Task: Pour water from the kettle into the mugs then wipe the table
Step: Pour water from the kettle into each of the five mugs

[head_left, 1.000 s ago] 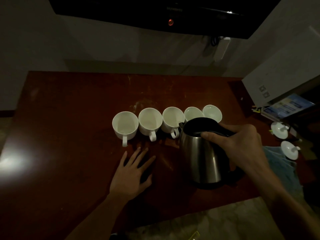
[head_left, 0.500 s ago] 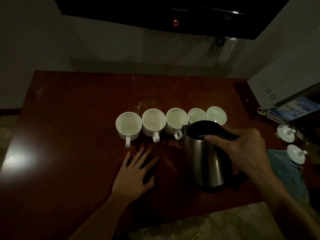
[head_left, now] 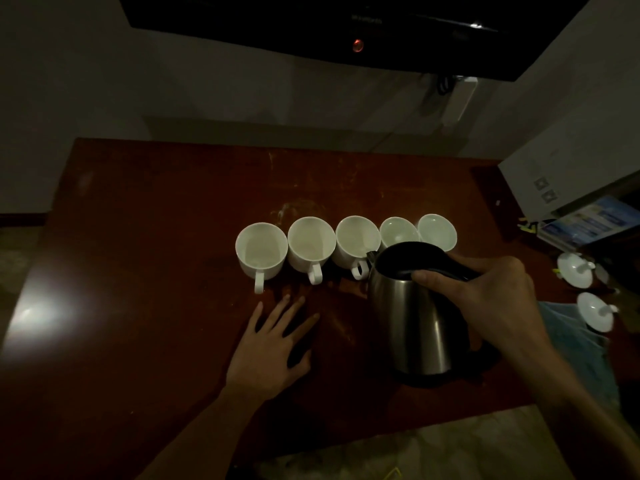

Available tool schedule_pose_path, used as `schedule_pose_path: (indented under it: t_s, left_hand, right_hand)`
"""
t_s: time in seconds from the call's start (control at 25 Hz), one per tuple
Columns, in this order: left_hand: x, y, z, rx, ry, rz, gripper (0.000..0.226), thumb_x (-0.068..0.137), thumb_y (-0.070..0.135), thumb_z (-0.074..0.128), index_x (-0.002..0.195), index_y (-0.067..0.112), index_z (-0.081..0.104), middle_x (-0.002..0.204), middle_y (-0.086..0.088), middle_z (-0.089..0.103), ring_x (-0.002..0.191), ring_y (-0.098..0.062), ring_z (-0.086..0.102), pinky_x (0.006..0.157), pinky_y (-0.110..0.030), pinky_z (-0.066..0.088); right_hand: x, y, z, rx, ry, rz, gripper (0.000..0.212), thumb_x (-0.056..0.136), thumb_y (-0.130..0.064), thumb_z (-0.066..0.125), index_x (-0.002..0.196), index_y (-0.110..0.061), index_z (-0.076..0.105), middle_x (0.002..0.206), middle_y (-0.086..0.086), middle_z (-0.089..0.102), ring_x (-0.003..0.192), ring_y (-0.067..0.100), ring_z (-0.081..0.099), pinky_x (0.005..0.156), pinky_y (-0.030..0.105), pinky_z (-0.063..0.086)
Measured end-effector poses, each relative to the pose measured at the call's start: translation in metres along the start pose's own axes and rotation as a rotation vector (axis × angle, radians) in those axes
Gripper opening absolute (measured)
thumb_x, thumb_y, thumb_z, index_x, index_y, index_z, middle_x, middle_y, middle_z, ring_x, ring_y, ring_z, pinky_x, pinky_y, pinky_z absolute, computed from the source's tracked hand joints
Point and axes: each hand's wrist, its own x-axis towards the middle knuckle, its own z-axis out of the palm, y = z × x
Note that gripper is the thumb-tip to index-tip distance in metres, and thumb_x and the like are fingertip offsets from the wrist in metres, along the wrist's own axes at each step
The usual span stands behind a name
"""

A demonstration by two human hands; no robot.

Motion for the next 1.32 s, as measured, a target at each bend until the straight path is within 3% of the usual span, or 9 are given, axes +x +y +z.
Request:
schedule_pose_path:
  t_s: [0.12, 0.28, 0.56, 1.16, 1.32]
  left_hand:
    - [0.0002, 0.0002, -0.0008, 0.001, 0.001, 0.003, 0.069, 0.092, 0.065, 0.042, 0.156, 0.041, 0.029, 0.165, 0.000, 0.022, 0.154, -0.023, 0.013, 0.118, -0.055, 0.011]
    - [0.0001, 0.0001, -0.0020, 0.000, 0.008, 0.004, 0.069, 0.092, 0.065, 0.041, 0.156, 0.041, 0.029, 0.166, 0.000, 0.021, 0.154, -0.022, 0.011, 0.118, -0.054, 0.010]
    - [0.0007, 0.0006, -0.0023, 0.004, -0.006, 0.002, 0.069, 0.093, 0.064, 0.042, 0.156, 0.040, 0.029, 0.166, 0.000, 0.022, 0.154, -0.023, 0.012, 0.118, -0.055, 0.010]
    - [0.0003, 0.0004, -0.0037, -0.014, -0.014, 0.004, 0.068, 0.093, 0.063, 0.042, 0.156, 0.040, 0.029, 0.165, 0.000, 0.021, 0.154, -0.023, 0.012, 0.117, -0.055, 0.011]
    - [-0.0003, 0.0000, -0.0027, -0.014, -0.019, -0.001, 0.068, 0.093, 0.063, 0.041, 0.156, 0.041, 0.028, 0.166, 0.001, 0.021, 0.154, -0.023, 0.010, 0.118, -0.055, 0.011]
  right_hand:
    - [-0.0003, -0.0019, -0.0016, 0.009, -0.017, 0.002, 0.063, 0.057, -0.059, 0.080, 0.112, -0.029, 0.076, 0.077, -0.017, 0.069, 0.072, -0.001, 0.067, 0.062, 0.023, 0.055]
    - [0.0017, -0.0019, -0.0030, 0.016, -0.030, -0.006, 0.070, 0.054, -0.064, 0.078, 0.115, -0.029, 0.075, 0.088, -0.011, 0.075, 0.076, 0.000, 0.068, 0.063, 0.022, 0.054]
    - [0.0038, -0.0051, -0.0044, 0.015, -0.049, 0.000, 0.078, 0.048, -0.073, 0.073, 0.113, -0.030, 0.075, 0.092, -0.006, 0.077, 0.080, 0.008, 0.071, 0.071, 0.035, 0.061]
    - [0.0051, -0.0081, -0.0052, 0.022, -0.053, 0.012, 0.078, 0.047, -0.068, 0.074, 0.114, -0.030, 0.073, 0.080, -0.018, 0.066, 0.075, 0.001, 0.067, 0.062, 0.022, 0.053]
    - [0.0046, -0.0068, -0.0045, 0.019, -0.053, 0.014, 0.077, 0.048, -0.069, 0.074, 0.114, -0.029, 0.074, 0.081, -0.015, 0.068, 0.076, 0.003, 0.068, 0.064, 0.025, 0.055]
